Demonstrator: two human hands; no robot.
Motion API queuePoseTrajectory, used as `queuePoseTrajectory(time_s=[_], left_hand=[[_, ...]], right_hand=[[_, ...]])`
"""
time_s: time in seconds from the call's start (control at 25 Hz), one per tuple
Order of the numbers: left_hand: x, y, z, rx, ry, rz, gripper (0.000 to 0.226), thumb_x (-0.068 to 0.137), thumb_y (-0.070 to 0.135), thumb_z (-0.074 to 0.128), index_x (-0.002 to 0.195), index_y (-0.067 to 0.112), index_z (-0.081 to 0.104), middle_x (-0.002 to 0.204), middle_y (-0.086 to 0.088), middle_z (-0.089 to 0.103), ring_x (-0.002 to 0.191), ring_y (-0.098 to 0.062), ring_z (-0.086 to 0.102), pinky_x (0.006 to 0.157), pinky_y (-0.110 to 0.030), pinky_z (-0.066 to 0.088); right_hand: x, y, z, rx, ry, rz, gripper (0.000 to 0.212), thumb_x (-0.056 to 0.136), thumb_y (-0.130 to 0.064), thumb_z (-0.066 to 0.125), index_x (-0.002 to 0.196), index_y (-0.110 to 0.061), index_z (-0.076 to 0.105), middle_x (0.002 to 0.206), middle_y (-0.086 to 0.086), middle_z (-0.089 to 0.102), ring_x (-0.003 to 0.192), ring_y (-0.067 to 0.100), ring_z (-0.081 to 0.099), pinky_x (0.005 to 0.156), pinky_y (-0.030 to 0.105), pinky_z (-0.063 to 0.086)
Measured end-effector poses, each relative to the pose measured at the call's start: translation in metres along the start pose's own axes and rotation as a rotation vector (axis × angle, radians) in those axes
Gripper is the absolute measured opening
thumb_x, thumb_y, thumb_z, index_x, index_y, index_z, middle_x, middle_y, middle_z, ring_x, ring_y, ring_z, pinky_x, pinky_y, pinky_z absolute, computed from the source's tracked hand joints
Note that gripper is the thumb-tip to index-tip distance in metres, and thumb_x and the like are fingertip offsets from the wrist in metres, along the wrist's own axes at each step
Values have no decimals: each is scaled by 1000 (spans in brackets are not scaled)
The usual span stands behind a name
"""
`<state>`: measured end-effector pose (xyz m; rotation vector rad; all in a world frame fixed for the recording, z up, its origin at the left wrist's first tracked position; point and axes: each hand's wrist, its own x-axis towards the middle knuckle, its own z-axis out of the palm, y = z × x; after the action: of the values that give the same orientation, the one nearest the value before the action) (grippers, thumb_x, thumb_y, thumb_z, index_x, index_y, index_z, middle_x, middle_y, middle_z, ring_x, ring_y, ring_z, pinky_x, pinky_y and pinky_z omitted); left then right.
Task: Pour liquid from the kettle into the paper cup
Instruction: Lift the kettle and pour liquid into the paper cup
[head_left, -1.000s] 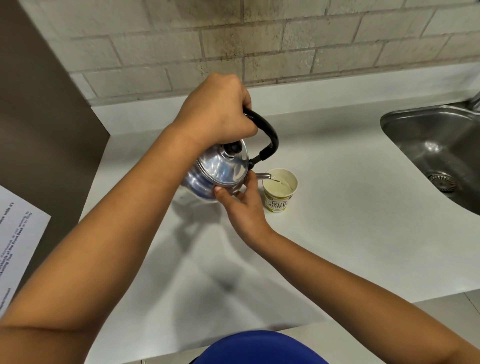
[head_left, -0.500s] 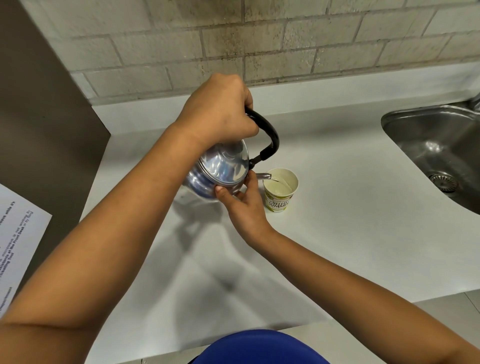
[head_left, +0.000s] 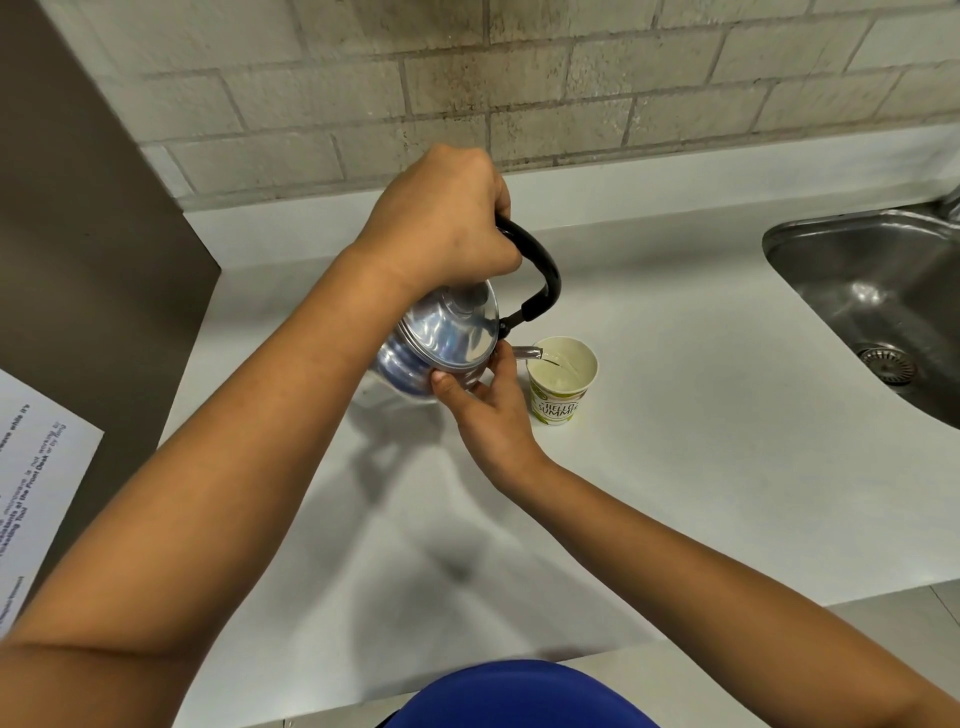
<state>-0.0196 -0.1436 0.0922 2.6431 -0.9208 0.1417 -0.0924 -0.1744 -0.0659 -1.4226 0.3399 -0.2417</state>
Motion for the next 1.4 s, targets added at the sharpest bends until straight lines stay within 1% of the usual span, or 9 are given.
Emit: queuePoseTrajectory(time_s=[0.28,0.64,0.8,0.92,1.04,1.16,1.24,1.32,1.4], left_hand=[[1,0,-1,2,7,1,3,64,17,66,65,20,64,52,3,49,49,-12,47,42,-19,28],[0,-3,2,-22,19,-8,11,63,18,65,57,24,57,51,3,48,48,-13,46,42,-19,29],[-1,-14,5,-91,20,-56,19,64,23,67,50,26,54,50,3,48,47,-12,45,43,-19,33],[-4,-24,5,-150,52,-102,23,63,21,67,46,27,52,49,4,47,48,-11,44,46,-19,36],[-8,-35,5,-207,86,-148,23,63,19,68,46,26,53,47,5,46,47,-10,43,48,-20,37],[-13,-46,5,-282,101,-189,25,63,19,69,44,24,53,45,3,46,45,-11,42,48,-20,35],[-17,-52,6,-337,135,-227,24,63,20,70,45,21,55,46,0,46,47,-13,42,50,-22,36],[-21,-58,6,-382,173,-253,23,63,20,71,45,21,56,47,-1,47,49,-13,42,52,-23,36],[-24,-61,5,-414,197,-262,23,63,19,72,46,21,56,46,0,47,48,-11,41,52,-22,36]], right_hand=[[0,-2,0,-9,10,-5,77,67,-28,65,135,-18,31,137,11,51,122,23,53,109,47,40],[-4,-5,-2,-15,21,3,76,68,-26,65,135,-17,32,135,11,53,120,23,55,107,47,42],[-7,-4,-4,-25,36,11,66,76,-14,69,133,-15,35,132,12,55,116,23,58,104,47,45],[-9,-6,-4,-56,42,-5,63,78,-8,68,132,-14,36,130,10,56,115,21,57,103,41,46],[-10,-7,-6,-121,-13,-13,65,79,-8,66,134,-14,34,131,6,54,120,22,53,103,35,44],[-11,-7,-11,-251,-66,24,73,78,-15,66,140,-17,27,141,10,42,130,25,41,111,43,36],[-15,-8,-14,-350,-30,27,74,80,-22,65,142,-18,24,143,10,34,133,25,36,113,41,31],[-20,-14,-16,-408,86,-71,67,83,-26,60,140,-16,27,135,9,34,126,26,40,110,38,34],[-17,-30,-18,-415,209,-282,57,83,-25,55,134,-11,36,125,11,38,115,24,44,103,39,39]])
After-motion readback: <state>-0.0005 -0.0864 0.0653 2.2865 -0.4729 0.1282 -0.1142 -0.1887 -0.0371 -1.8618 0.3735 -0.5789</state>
